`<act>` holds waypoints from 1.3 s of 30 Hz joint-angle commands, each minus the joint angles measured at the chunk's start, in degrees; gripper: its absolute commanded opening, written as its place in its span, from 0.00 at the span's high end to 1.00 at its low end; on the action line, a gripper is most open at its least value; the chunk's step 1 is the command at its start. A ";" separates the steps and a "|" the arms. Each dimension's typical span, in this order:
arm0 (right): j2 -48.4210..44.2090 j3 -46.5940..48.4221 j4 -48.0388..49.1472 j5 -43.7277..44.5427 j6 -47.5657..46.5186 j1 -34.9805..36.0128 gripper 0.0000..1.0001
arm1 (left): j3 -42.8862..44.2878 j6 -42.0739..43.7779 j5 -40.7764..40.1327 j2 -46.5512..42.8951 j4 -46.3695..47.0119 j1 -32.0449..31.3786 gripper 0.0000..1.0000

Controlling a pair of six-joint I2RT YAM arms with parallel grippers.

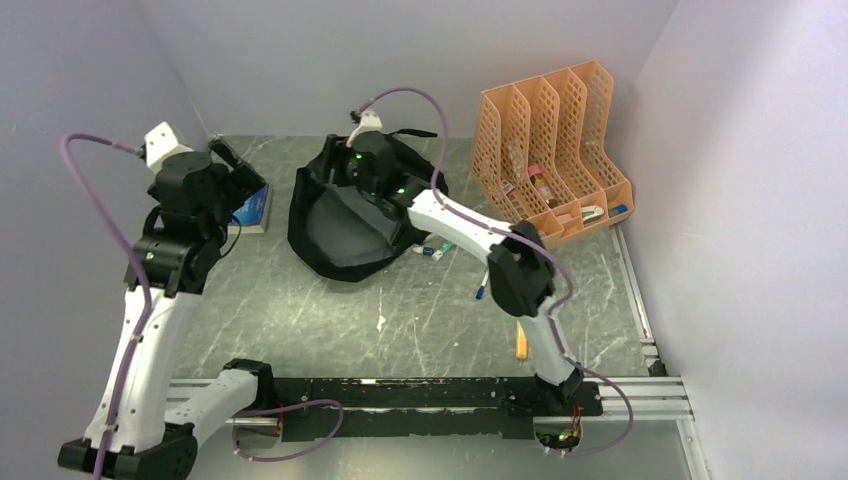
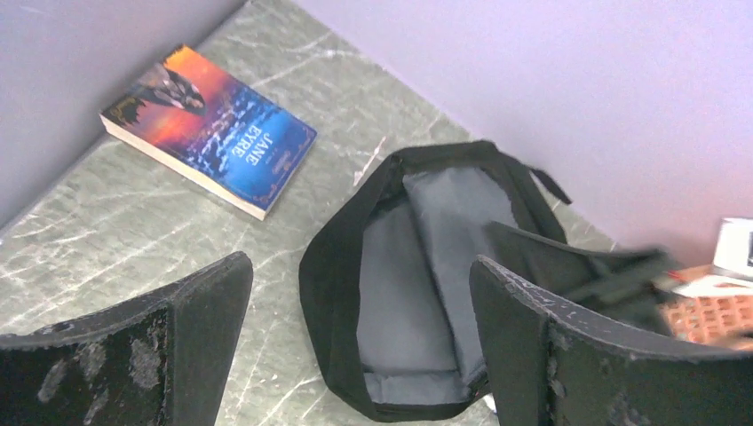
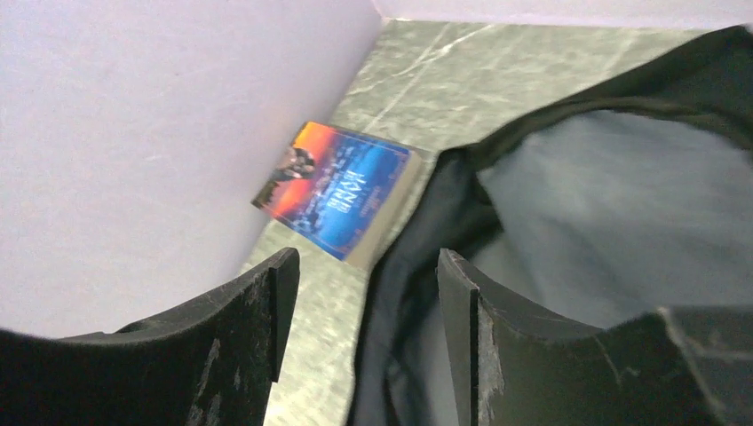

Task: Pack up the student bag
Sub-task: Place the book in the student bag, then adjust the book at the center of the board.

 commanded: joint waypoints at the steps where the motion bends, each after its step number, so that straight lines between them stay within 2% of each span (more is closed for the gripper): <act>1: 10.84 13.65 -3.26 -3.32 8.54 2.80 0.38 | 3.33 0.93 -5.86 -2.27 -5.02 -1.10 0.04; 8: 25.59 28.21 -0.51 -6.29 10.24 7.71 0.40 | 1.82 1.84 -7.79 -4.54 -6.25 -2.64 0.04; 12: 31.60 31.41 4.08 -4.74 13.77 9.56 0.41 | 1.11 2.42 -8.62 -5.11 -6.20 -3.89 0.04; 18: 37.92 34.98 5.88 3.69 17.86 10.38 0.42 | -0.12 3.39 -8.60 -5.51 -6.18 -5.09 0.03; 21: 38.55 34.75 5.85 4.07 16.06 10.37 0.42 | -1.13 6.22 -7.67 -5.10 -4.88 -5.29 0.02; 23: 36.49 31.56 5.56 3.18 13.68 10.33 0.43 | -0.80 7.21 -7.67 -3.77 -5.00 -5.29 0.02; 29: 19.89 10.50 12.94 -4.71 2.73 10.03 0.42 | 3.10 10.37 -8.11 4.89 -2.08 -5.22 0.02; 34: 7.83 -1.19 14.04 -14.22 -4.64 9.97 0.42 | 9.26 12.09 -6.21 17.37 1.52 -3.67 0.02; 39: -4.03 -12.62 12.82 -18.42 -9.86 9.96 0.42 | 15.68 12.64 -1.04 31.83 4.01 1.56 0.02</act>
